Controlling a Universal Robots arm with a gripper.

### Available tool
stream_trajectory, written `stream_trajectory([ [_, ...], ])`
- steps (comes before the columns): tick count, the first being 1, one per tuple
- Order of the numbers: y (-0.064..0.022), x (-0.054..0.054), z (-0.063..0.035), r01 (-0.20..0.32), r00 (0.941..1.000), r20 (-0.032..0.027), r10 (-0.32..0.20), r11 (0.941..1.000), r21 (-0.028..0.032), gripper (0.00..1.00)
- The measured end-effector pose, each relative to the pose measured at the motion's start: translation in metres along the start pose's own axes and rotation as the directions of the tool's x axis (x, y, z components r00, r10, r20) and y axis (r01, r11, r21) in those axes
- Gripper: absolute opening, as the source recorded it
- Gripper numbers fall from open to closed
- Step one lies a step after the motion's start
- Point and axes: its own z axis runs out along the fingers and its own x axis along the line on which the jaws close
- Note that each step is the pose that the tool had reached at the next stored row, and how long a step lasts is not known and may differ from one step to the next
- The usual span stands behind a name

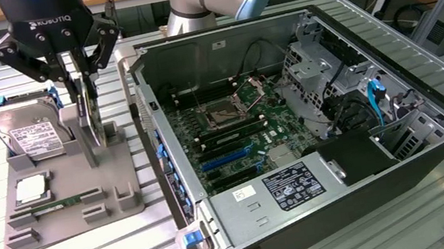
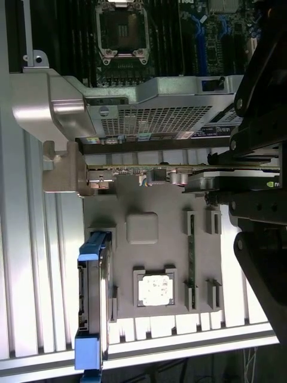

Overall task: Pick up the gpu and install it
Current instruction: 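Pick up the gpu and move the gpu toward the slot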

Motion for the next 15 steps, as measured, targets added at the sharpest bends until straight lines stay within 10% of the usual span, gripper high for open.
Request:
stream_trajectory([
  [15,-0.0002,-0.0002,-0.0058,0.0,1.0,0.0001,0.0,1.0,-0.0001,0.27],
])
